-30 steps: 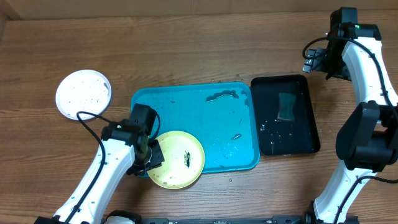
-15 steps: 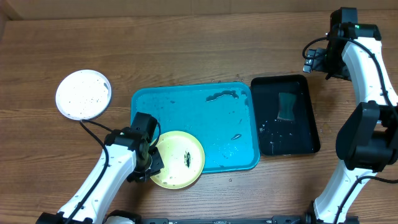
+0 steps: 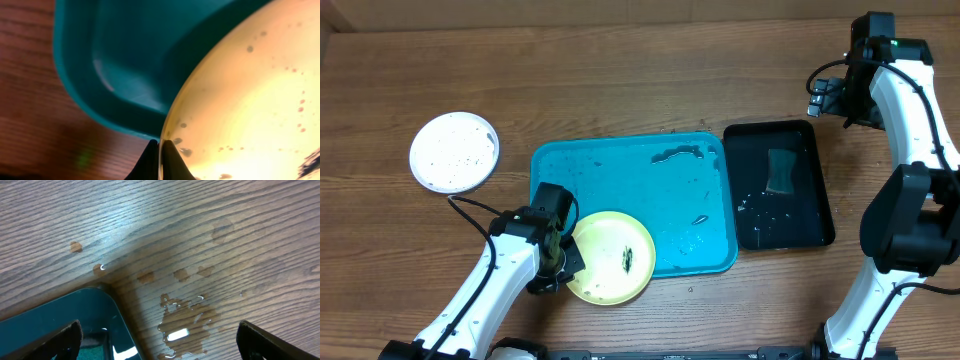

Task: Clean dirty plates on tray and stack at the side
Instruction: 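Drag the yellow plate toward the teal tray center with left gripper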

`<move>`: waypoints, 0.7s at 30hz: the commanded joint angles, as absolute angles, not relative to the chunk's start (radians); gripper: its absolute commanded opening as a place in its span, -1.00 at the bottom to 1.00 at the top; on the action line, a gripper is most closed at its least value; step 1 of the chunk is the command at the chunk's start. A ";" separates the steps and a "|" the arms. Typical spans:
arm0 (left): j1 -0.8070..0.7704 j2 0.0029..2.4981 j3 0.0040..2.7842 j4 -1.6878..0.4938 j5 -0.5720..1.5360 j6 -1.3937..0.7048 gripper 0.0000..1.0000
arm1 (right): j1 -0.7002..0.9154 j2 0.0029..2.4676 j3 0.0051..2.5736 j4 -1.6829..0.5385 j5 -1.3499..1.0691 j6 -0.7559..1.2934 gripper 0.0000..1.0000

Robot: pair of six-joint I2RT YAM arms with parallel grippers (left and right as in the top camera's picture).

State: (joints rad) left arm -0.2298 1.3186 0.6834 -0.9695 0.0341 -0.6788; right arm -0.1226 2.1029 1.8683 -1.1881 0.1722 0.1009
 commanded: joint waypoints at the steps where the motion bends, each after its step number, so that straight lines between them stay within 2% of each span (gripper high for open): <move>1: -0.236 1.320 0.675 -0.937 0.092 -0.689 -0.92 | -0.119 2.085 1.878 -1.181 0.179 0.107 1.00; 7: -0.236 1.320 0.675 -0.810 0.194 -0.740 -0.91 | -0.119 2.085 1.878 -1.181 0.179 0.107 1.00; 18: -0.236 1.320 0.675 -0.559 0.200 -0.854 -0.92 | -0.119 2.085 1.878 -1.181 0.179 0.107 1.00; 21: -0.236 1.320 0.678 -0.492 0.200 -0.827 -0.92 | -0.119 2.085 1.878 -1.181 0.179 0.107 1.00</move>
